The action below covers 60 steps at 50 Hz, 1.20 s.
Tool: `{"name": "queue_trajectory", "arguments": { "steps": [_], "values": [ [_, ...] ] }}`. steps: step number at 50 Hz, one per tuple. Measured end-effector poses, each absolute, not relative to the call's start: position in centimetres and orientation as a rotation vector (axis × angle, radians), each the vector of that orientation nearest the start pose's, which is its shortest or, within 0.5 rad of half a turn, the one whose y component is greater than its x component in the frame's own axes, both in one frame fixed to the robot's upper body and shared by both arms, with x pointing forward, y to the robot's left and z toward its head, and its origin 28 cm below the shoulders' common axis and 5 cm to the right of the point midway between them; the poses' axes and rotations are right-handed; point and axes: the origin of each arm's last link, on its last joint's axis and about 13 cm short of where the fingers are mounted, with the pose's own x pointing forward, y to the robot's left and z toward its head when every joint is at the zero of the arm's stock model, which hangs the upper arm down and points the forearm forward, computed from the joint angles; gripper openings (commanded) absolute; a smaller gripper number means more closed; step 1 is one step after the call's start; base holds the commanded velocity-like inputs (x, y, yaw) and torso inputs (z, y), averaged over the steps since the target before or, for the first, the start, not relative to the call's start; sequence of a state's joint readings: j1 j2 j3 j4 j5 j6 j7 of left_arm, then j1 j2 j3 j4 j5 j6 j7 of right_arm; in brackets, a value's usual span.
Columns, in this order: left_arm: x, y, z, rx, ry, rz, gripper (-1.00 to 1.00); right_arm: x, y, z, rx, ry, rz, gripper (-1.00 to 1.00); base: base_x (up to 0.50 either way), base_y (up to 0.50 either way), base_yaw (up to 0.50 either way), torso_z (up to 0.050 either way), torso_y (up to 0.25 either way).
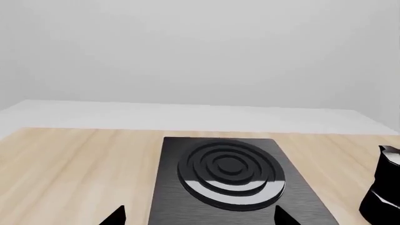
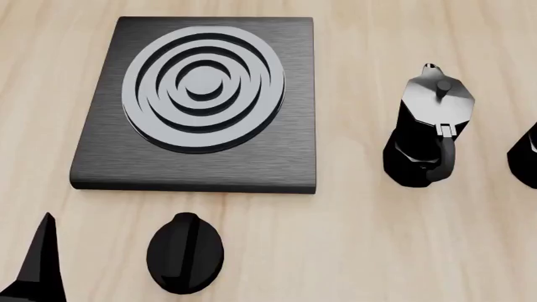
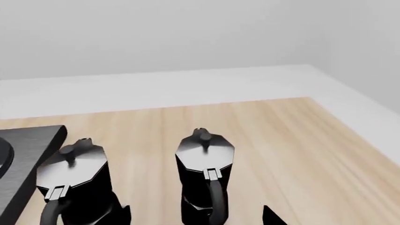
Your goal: Put the right moka pot on the stove.
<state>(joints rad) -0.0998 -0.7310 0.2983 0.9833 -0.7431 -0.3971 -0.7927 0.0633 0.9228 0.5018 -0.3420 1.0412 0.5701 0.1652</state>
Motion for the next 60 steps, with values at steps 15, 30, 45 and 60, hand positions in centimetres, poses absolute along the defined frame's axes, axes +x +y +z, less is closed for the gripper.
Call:
{"name": "queue_trajectory", "arguments": {
  "steps": [15, 30, 45, 60],
  "values": [
    [14.5, 21.3, 17.6, -0.052, -0.264, -0.066, 1.00, 21.4, -30.4, 20.8, 0.051, -0.070, -0.147, 1.00, 0.00, 0.00, 0.00, 0.000, 0.000],
    [14.5, 21.4, 17.1, -0.054, -0.266, -0.064, 1.00, 23.2, -31.4, 20.8, 0.073, -0.037, -0.157, 1.00, 0.00, 0.00, 0.00, 0.000, 0.000],
    [14.4, 21.4, 16.8, -0.054, -0.267, -0.060, 1.00, 24.8, -32.1, 19.8, 0.085, 0.008, -0.167, 1.00, 0.00, 0.00, 0.00, 0.000, 0.000],
    [14.4, 21.4, 16.7, -0.057, -0.272, -0.056, 1.00, 26.1, -32.2, 19.3, 0.085, 0.034, -0.165, 1.00, 0.00, 0.00, 0.00, 0.000, 0.000]
  ]
}}
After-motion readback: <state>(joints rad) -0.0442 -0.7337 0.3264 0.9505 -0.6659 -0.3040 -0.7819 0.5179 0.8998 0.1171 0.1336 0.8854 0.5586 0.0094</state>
